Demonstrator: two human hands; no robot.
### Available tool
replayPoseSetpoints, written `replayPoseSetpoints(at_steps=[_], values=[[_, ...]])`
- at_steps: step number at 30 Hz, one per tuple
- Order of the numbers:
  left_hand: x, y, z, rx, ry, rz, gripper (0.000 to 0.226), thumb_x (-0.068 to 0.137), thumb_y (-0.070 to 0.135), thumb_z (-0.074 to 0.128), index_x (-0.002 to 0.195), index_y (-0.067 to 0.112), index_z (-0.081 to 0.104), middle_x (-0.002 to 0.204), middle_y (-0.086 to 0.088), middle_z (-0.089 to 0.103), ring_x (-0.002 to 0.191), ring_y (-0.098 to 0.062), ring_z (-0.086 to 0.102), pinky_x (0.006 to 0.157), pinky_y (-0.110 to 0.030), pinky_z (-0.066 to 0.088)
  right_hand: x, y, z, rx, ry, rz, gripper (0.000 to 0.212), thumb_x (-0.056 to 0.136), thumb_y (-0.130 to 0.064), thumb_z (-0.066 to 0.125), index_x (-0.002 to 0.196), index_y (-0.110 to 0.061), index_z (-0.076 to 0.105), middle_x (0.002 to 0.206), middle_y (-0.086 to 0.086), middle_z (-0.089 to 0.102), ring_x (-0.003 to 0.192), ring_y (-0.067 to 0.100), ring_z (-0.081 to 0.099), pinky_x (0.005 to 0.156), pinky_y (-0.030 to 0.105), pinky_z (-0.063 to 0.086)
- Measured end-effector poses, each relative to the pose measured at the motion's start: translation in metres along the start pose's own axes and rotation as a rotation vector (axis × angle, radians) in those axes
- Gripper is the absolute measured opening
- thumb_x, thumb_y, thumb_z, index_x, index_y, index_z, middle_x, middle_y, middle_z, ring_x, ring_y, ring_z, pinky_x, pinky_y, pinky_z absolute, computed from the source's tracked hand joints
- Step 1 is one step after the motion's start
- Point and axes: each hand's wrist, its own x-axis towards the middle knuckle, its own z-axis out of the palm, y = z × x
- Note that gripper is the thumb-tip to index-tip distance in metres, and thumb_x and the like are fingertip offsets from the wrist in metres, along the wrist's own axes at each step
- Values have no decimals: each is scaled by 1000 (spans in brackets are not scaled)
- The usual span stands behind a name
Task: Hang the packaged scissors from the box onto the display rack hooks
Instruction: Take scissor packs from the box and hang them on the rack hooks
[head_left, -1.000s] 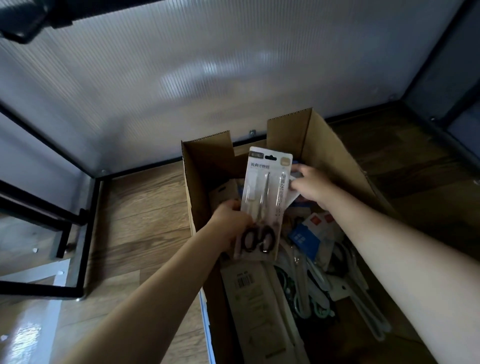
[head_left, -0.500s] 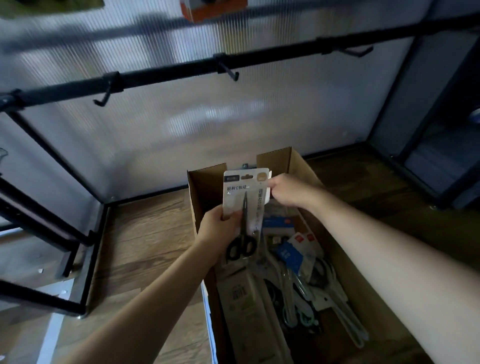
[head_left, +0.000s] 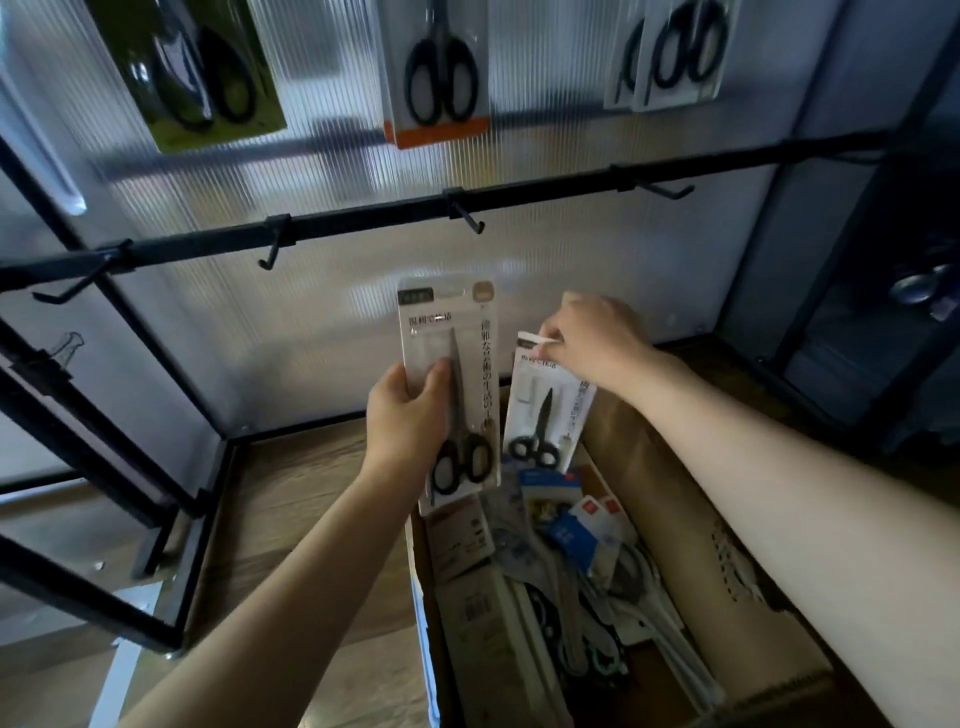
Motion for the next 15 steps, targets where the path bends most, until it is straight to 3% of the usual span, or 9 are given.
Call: replayPoseSetpoints(at_steps=[4, 8, 11, 15], values=[[0, 36, -7, 13, 8, 143, 6, 94, 31, 53, 95, 28, 58, 89, 8, 67, 72, 2, 65, 57, -16, 52, 4, -3, -35, 132, 53, -26, 26, 92, -42, 54, 106, -23, 65, 107, -1, 47, 99, 18, 47, 84, 37, 43], [-3, 74, -13, 49, 41, 287, 6, 94, 32, 52, 91, 31, 58, 86, 9, 68, 74, 4, 66, 61, -18, 55, 6, -10, -65, 297, 101, -67, 18, 99, -37, 42, 107, -25, 53, 96, 0, 55, 86, 19, 55, 67, 33, 45], [-6, 97, -19, 75, 77, 365, 6, 94, 31, 52, 94, 28, 57, 84, 11, 66, 72, 11, 63, 57, -13, 53, 5, -17, -92, 291, 66, -95, 14, 101, -33, 36, 104, -22, 44, 87, 4, 56, 79, 22, 56, 65, 35, 45], [-4, 118, -25, 108, 124, 409, 5, 94, 29, 54, 93, 24, 57, 83, 8, 66, 72, 3, 64, 60, -21, 55, 4, -27, -123, 328, 22, -127, 18, 101, -23, 35, 118, -19, 43, 97, 6, 61, 82, 21, 62, 64, 35, 52]])
